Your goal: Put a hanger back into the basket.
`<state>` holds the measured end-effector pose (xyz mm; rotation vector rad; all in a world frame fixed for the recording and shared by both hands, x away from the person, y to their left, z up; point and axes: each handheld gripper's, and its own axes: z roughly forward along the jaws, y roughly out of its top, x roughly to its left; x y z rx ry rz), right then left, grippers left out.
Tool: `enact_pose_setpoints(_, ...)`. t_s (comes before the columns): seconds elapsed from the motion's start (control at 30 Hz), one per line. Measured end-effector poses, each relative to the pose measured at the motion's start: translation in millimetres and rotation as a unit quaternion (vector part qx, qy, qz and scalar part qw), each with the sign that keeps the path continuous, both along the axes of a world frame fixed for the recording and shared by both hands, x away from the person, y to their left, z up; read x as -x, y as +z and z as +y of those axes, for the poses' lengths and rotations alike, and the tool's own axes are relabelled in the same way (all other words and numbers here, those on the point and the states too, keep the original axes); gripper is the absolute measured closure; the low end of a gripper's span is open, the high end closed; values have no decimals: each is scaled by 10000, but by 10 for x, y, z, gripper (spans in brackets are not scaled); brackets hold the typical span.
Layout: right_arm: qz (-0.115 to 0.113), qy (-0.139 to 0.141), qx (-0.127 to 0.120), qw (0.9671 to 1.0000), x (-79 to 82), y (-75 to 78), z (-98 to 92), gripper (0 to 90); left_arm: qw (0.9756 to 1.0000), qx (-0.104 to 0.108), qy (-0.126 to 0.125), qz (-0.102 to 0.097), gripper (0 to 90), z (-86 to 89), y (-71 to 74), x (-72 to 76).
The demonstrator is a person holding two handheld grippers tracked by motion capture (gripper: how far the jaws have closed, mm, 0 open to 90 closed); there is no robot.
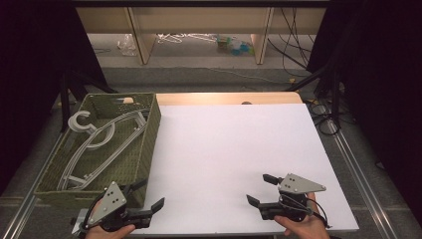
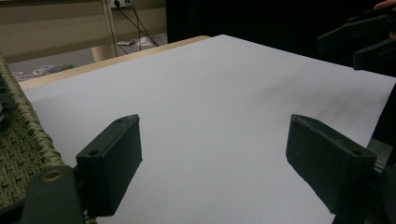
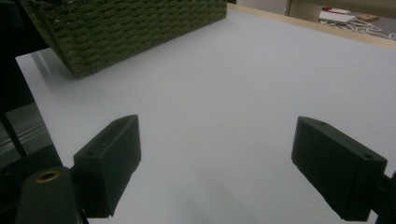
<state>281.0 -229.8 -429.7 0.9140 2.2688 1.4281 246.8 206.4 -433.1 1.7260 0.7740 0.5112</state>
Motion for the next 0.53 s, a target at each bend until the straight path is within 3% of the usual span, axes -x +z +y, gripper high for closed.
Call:
enact_pose_setpoints(0.03,-5,29,-23,10000,-6,-11,8,168,9999,98,20,8,183,-8,-13,-7)
enact_pose_setpoints(0.07,21,43,47,10000,-7,-7,1,167,10000,17,-14,-32,183,4,-9,-13)
enact_pose_setpoints(0.1,-100,3,43,9999,-13,-12,-1,167,10000,-12,12,-11,183,8,-7,-11)
enact_pose_setpoints(0.13,1,2,29,10000,-2,-8,2,167,10000,2,10,-20,183,10,-8,-14)
enact_pose_setpoints(0.27,-98,-24,29,9999,-12,-7,-8,167,10000,9,18,-33,183,15,3,-15)
enact_pose_setpoints(0.53,12,-19,29,10000,-20,-17,-18,167,10000,56,45,-17,184,13,2,-21)
